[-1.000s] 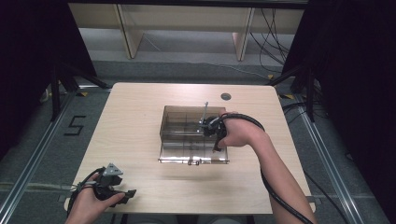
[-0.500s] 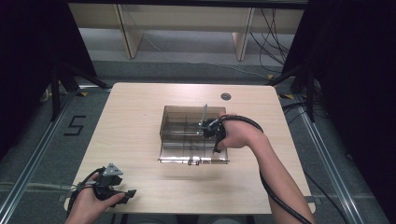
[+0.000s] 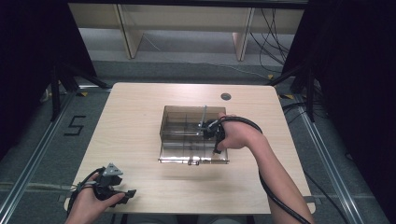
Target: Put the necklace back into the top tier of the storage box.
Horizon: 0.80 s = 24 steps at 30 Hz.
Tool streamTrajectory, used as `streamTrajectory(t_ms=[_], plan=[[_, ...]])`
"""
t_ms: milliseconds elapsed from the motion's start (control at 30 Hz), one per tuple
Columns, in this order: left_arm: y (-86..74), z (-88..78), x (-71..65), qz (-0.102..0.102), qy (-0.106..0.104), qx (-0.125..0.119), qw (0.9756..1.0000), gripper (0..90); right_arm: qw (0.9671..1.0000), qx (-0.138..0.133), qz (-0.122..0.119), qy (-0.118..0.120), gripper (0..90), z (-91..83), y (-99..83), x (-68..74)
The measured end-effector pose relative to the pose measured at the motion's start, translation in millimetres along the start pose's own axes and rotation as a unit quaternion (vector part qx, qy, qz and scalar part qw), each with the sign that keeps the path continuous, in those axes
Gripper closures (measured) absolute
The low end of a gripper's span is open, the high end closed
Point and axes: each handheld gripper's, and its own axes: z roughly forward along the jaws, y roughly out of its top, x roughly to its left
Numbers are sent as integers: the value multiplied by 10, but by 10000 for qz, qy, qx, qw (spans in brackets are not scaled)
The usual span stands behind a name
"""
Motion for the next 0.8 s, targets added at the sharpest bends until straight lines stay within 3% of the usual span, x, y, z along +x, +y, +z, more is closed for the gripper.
streamTrajectory(t_ms=[67, 100, 167, 267, 533, 567, 633, 700, 733, 800], plan=[[0, 1, -1, -2, -3, 4, 10000, 264, 10000, 10, 77, 38, 867, 6, 0, 4], [0, 1, 0, 0, -9, 5, 10000, 264, 10000, -11, -31, 40, 867, 14, 4, -7], [1, -5, 2, 48, 17, -2, 10000, 264, 9998, -90, 128, 133, 868, 38, -6, 1], [1, -3, 3, 40, 19, -4, 10000, 264, 10000, -5, -8, 63, 867, 29, 1, -17], [0, -1, 0, 5, 1, 3, 10000, 265, 10000, 49, 27, 12, 867, 33, 3, -22], [0, -1, 0, 4, 0, 5, 10000, 264, 9999, 61, 125, 44, 867, 34, 0, -16], [0, -4, 1, 36, 26, 2, 10000, 265, 10000, 37, -15, 34, 867, 48, 6, -33], [1, -3, 1, 42, 16, 1, 10000, 264, 9999, 66, 127, 52, 867, 54, 2, -20], [0, -4, 0, 33, 24, 0, 10000, 264, 9999, -49, 75, 117, 867, 79, -1, -29], [-1, -1, 0, 10, -5, 3, 10000, 265, 10000, 36, 55, 67, 867, 75, 5, -32]])
